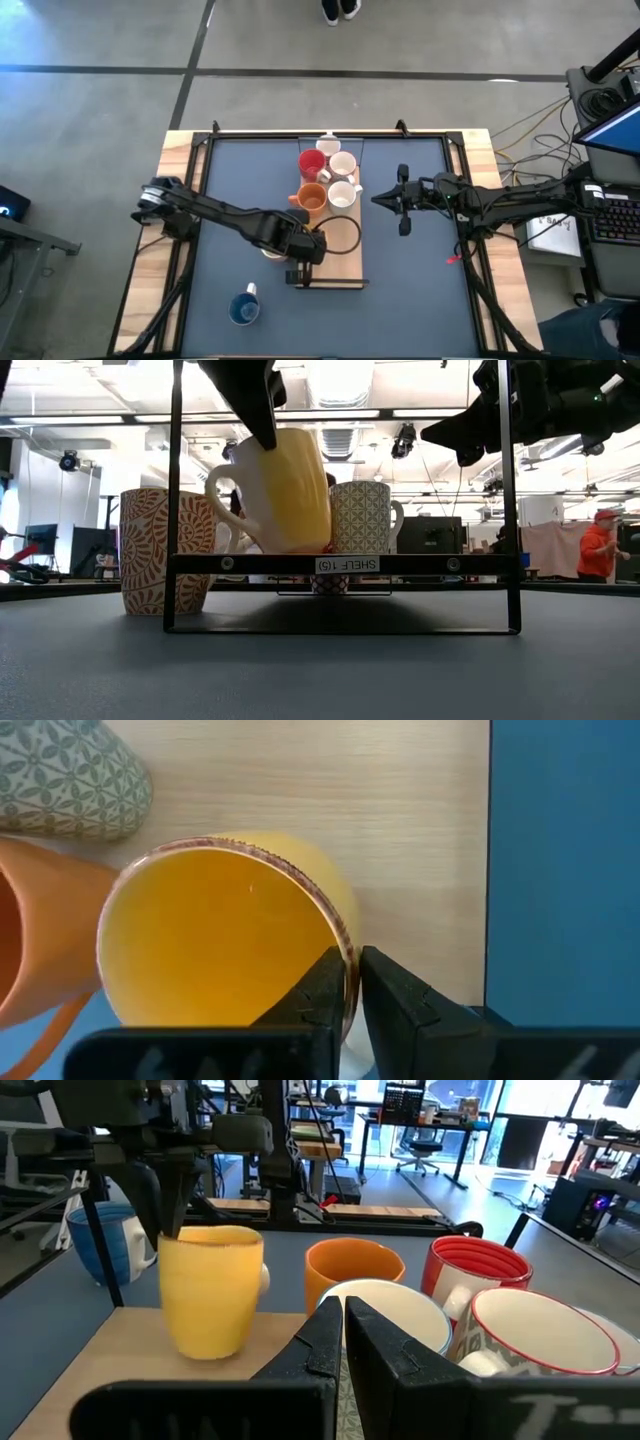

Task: Place coffee mugs
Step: Put the yellow mug on the shelf

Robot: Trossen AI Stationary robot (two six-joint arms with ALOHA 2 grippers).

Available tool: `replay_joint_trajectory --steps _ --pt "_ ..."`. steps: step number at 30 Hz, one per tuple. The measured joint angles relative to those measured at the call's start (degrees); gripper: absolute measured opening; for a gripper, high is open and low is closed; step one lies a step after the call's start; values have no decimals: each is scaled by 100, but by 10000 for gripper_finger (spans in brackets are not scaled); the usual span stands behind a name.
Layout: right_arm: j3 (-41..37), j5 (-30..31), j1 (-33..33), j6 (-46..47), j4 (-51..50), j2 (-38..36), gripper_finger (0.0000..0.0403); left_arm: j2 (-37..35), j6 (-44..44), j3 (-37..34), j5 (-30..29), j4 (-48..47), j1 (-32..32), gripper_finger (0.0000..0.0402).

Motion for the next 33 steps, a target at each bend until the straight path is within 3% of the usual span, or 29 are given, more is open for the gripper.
replay_joint_trajectory --steps 18,33 --pt "0 7 0 -2 -35 0 9 98 84 2 -20 -27 164 26" --pt "0 4 0 0 -37 0 9 109 86 -2 -35 -8 174 103"
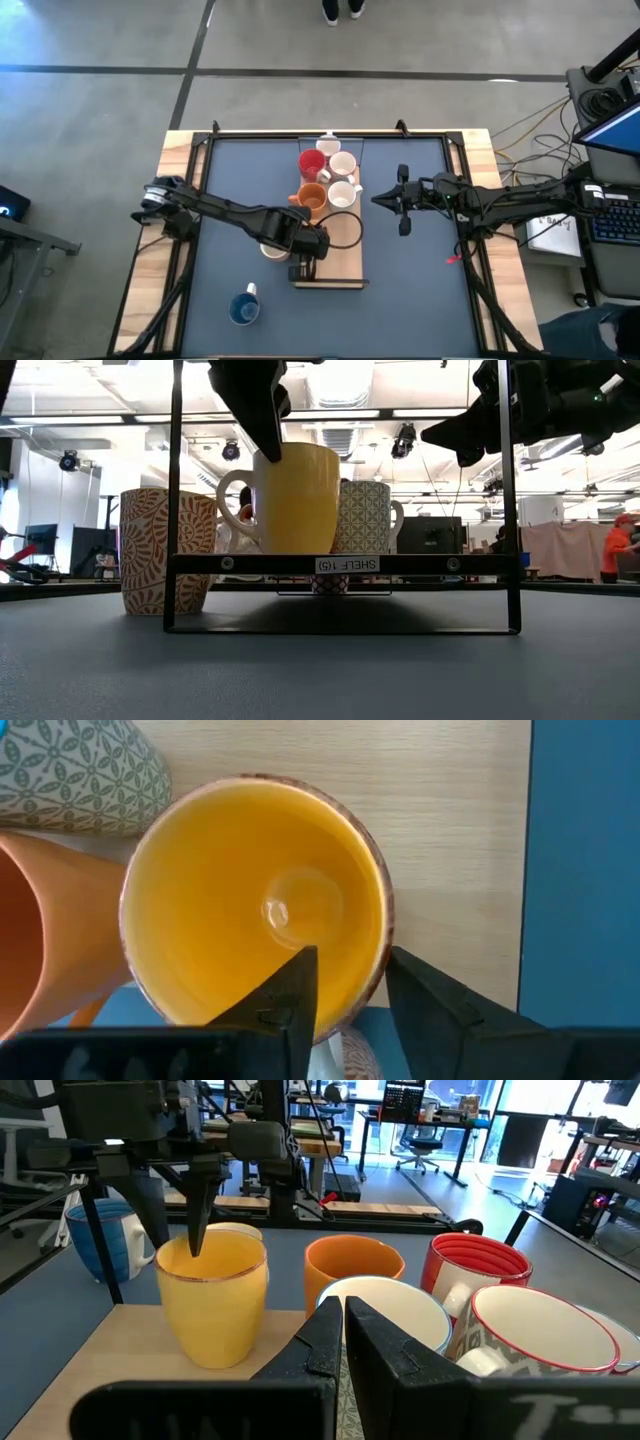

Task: Place coffee mugs
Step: Put the yellow mug on the shelf

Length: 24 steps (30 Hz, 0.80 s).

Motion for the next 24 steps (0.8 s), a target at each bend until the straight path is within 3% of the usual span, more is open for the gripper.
replay_joint_trajectory --steps 6,12,16,24 --pt "0 0 0 47 0 0 9 -9 39 236 -21 -326 -1 114" --pt "0 -2 0 70 -2 0 9 -15 -1 922 -30 -1261 -9 114" --pt "0 -2 0 81 -3 0 9 -20 70 1274 61 -941 -72 110" --pt "0 -3 2 161 -95 0 9 186 198 1105 177 -545 -299 22"
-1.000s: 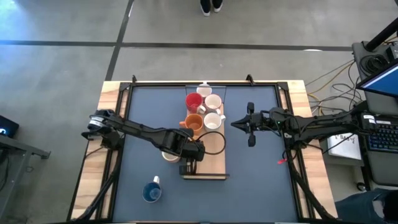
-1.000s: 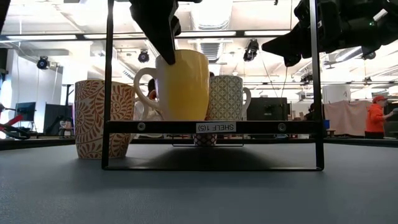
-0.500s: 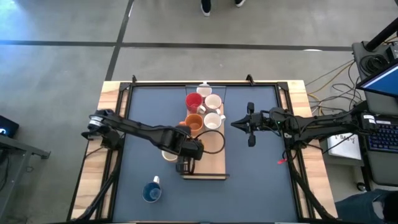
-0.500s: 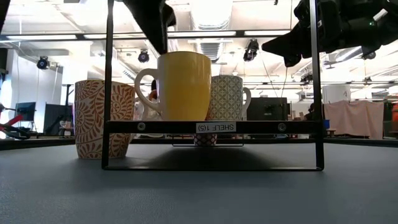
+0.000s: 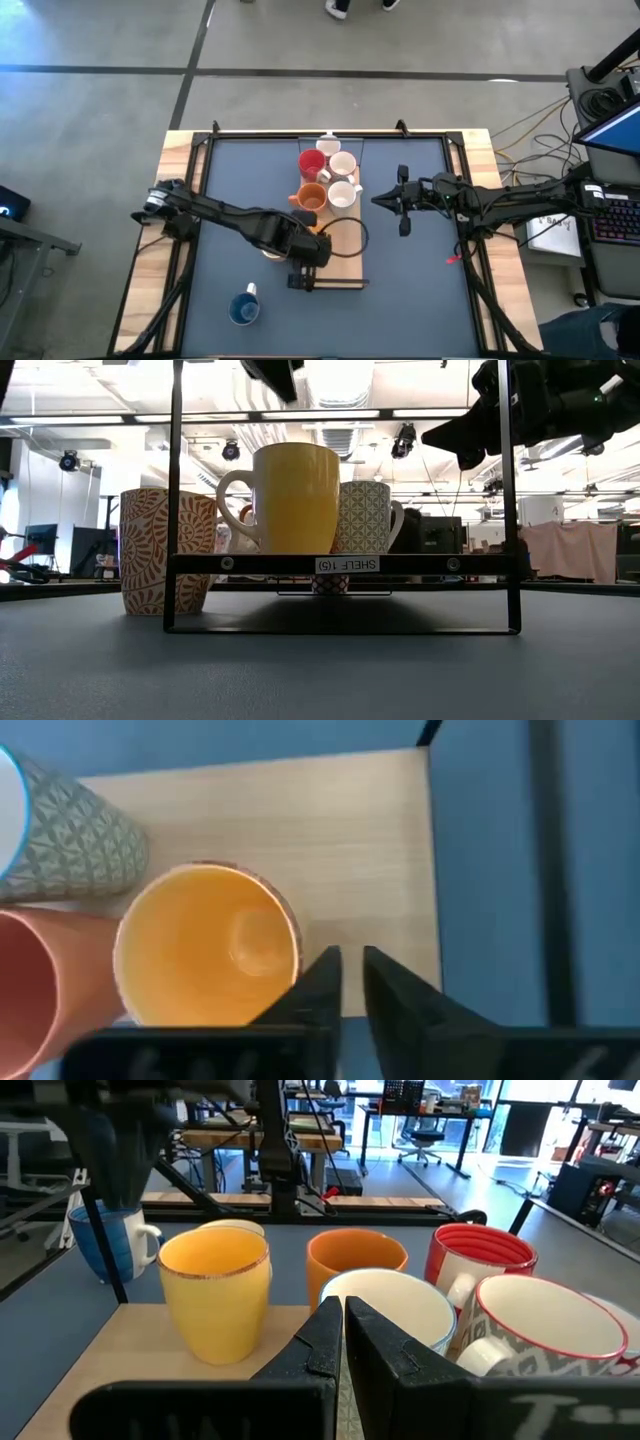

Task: Place coffee mugs
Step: Put the yellow mug on the shelf

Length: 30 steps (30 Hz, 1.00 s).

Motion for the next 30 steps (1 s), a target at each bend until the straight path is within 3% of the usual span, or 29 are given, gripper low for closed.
replay_joint_trajectory --steps 8,30 --pt "0 -1 1 57 -42 0 9 231 -56 -315 82 45 -19 2" --pt "0 -1 1 51 -50 0 9 426 143 -362 -219 -297 231 0"
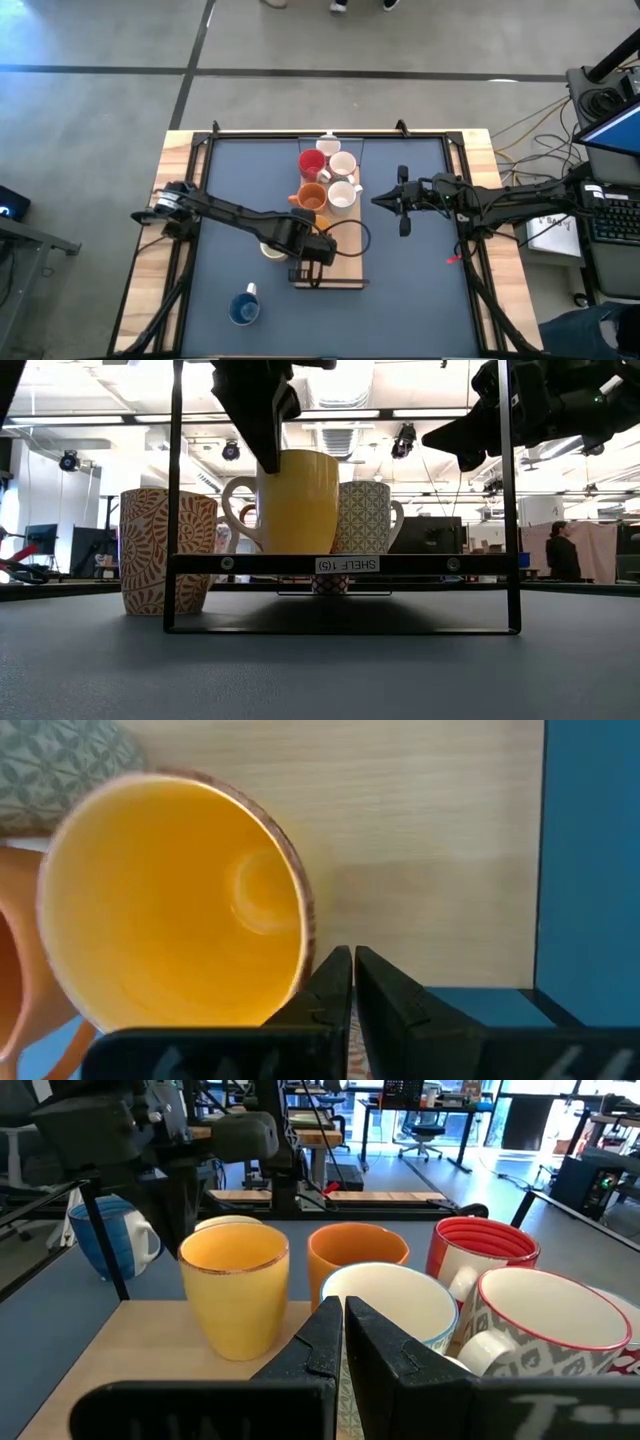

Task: Place coffee mugs
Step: Put the yellow mug on the shelf, then put the orange patterned mug on the shelf

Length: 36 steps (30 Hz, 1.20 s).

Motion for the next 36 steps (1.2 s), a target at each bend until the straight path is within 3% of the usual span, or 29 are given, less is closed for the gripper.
replay_joint_trajectory --steps 8,20,27,36 --pt "0 0 0 2 -84 0 9 -98 -88 -7 39 -421 -66 0" --pt "0 -2 0 193 -196 -5 9 -1155 -248 -113 63 -430 -168 0" --pt "0 -324 27 152 -149 -128 9 -1702 -563 -903 64 -298 -282 0" --pt "0 -457 228 307 109 -208 9 -2676 -948 -2387 66 989 -305 0"
